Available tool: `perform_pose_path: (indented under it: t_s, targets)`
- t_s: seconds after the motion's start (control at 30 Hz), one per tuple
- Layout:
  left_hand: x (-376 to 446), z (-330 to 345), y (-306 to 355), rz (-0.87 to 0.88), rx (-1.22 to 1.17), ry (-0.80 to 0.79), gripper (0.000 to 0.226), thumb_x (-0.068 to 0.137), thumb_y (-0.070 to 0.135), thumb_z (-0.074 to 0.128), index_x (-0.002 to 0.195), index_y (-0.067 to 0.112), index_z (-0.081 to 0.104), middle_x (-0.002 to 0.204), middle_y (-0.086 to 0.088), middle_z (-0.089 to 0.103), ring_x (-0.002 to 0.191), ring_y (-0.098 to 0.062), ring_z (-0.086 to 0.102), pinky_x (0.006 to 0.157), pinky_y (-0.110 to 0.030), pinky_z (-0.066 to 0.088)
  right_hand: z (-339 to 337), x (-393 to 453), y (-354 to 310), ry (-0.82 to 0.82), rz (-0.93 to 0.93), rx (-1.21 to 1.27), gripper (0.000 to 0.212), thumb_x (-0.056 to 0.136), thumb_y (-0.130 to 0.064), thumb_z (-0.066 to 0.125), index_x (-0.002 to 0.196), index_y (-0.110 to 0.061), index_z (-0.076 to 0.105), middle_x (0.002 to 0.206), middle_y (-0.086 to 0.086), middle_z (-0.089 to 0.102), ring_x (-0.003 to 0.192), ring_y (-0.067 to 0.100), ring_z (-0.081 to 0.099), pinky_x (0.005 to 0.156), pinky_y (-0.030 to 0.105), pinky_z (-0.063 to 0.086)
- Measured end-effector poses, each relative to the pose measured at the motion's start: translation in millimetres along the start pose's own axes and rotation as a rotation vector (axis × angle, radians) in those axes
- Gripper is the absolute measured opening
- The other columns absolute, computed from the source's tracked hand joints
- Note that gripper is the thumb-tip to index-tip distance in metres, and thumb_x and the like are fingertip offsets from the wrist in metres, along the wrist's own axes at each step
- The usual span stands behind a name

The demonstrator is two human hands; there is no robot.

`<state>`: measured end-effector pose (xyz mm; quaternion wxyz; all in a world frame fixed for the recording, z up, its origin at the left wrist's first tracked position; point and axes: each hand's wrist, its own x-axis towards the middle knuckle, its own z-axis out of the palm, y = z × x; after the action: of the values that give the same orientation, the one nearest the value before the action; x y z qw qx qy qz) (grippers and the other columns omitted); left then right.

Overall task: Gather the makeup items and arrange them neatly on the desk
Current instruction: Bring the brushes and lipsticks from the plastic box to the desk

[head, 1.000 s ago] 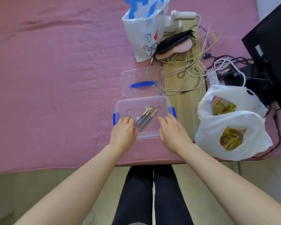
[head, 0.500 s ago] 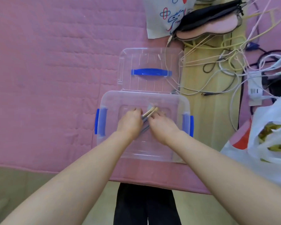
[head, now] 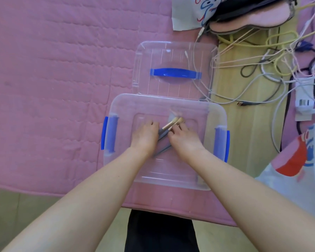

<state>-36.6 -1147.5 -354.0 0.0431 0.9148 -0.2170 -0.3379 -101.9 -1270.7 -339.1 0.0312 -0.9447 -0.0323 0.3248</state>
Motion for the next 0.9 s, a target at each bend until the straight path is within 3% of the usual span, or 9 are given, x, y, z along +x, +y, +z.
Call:
perform_pose_path:
  t_s: [0.07, 0.1, 0.2, 0.3, 0.37, 0.43, 0.6, 0.8, 0.9]
  targets:
    - [-1, 4, -2, -0.034, -0.028, -0.012, 0.019, 0.098, 0.023, 0.046, 0.106, 0.007, 0.054, 0.114, -0.015, 0.054, 0.106, -0.036, 0.053, 0.071, -0.04, 0.039, 3, 2, -1, 0.012, 0.03, 0.012, 0.034, 0.043, -0.002, 0.085, 0.074, -0.002, 0.069, 0.093, 0.022, 0.067, 0.091, 0.043, 0.065, 0.054, 0.044, 0.054]
    - [-1, 6, -4, -0.054, -0.056, -0.014, 0.021, 0.099, 0.024, 0.046, 0.105, 0.006, 0.054, 0.114, -0.016, 0.055, 0.106, -0.037, 0.053, 0.073, -0.04, 0.04, 1, 3, -2, 0.008, 0.032, 0.011, 0.034, 0.042, -0.003, 0.085, 0.072, -0.002, 0.069, 0.092, 0.022, 0.067, 0.089, 0.043, 0.065, 0.052, 0.044, 0.053]
    - [-1, 5, -5, -0.095, -0.123, -0.024, 0.019, 0.096, 0.023, 0.049, 0.101, 0.005, 0.054, 0.113, -0.018, 0.056, 0.104, -0.038, 0.054, 0.075, -0.041, 0.042, 3, 1, -5, -0.016, 0.014, -0.015, 0.024, 0.075, -0.006, 0.067, 0.099, -0.002, 0.065, 0.11, 0.019, 0.062, 0.11, 0.038, 0.057, 0.076, 0.045, 0.049]
    - [-1, -1, -4, -0.116, -0.171, -0.052, 0.018, 0.091, 0.016, 0.051, 0.1, 0.001, 0.055, 0.111, -0.021, 0.058, 0.102, -0.039, 0.055, 0.076, -0.041, 0.042, -3, -2, -3, 0.033, 0.065, -0.002, 0.022, 0.069, -0.007, 0.075, 0.089, -0.003, 0.065, 0.094, 0.016, 0.065, 0.093, 0.033, 0.063, 0.067, 0.042, 0.051]
    - [-1, -6, -4, -0.12, -0.186, -0.085, 0.018, 0.088, 0.012, 0.053, 0.102, 0.0, 0.055, 0.111, -0.023, 0.06, 0.102, -0.039, 0.056, 0.077, -0.04, 0.043, 2, -4, -4, -0.033, 0.038, 0.034, 0.023, 0.089, -0.004, 0.049, 0.112, -0.004, 0.053, 0.116, 0.016, 0.056, 0.112, 0.034, 0.053, 0.084, 0.046, 0.046]
    - [-2, -11, -4, -0.128, -0.211, -0.123, 0.018, 0.087, 0.009, 0.052, 0.103, 0.0, 0.055, 0.109, -0.024, 0.061, 0.101, -0.039, 0.057, 0.077, -0.038, 0.044, 7, -8, -5, -0.021, 0.004, 0.025, 0.028, 0.093, -0.001, 0.038, 0.12, -0.004, 0.045, 0.122, 0.015, 0.05, 0.117, 0.034, 0.049, 0.091, 0.048, 0.043]
    - [-5, -18, -4, -0.131, -0.268, -0.148, 0.007, 0.086, 0.007, 0.05, 0.092, 0.008, 0.049, 0.101, -0.024, 0.062, 0.092, -0.039, 0.058, 0.067, -0.034, 0.038, 11, -17, -11, -0.065, -0.07, 0.066, 0.027, 0.096, -0.004, 0.033, 0.12, -0.003, 0.045, 0.12, 0.018, 0.048, 0.111, 0.034, 0.052, 0.085, 0.043, 0.044]
    - [-4, -16, -3, -0.112, -0.25, -0.159, 0.007, 0.087, 0.009, 0.049, 0.088, 0.012, 0.043, 0.099, -0.023, 0.061, 0.089, -0.038, 0.058, 0.065, -0.034, 0.037, 17, -10, -17, -0.174, -0.087, -0.017, 0.032, 0.097, -0.003, 0.031, 0.124, 0.003, 0.047, 0.124, 0.018, 0.047, 0.116, 0.035, 0.048, 0.086, 0.045, 0.045]
    - [-6, -17, -4, -0.116, -0.26, -0.159, 0.007, 0.088, 0.011, 0.05, 0.089, 0.012, 0.043, 0.099, -0.023, 0.061, 0.09, -0.038, 0.058, 0.065, -0.034, 0.038, 20, -9, -14, -0.14, -0.068, 0.019, 0.03, 0.095, -0.003, 0.033, 0.119, 0.002, 0.051, 0.118, 0.018, 0.05, 0.112, 0.034, 0.051, 0.083, 0.043, 0.046]
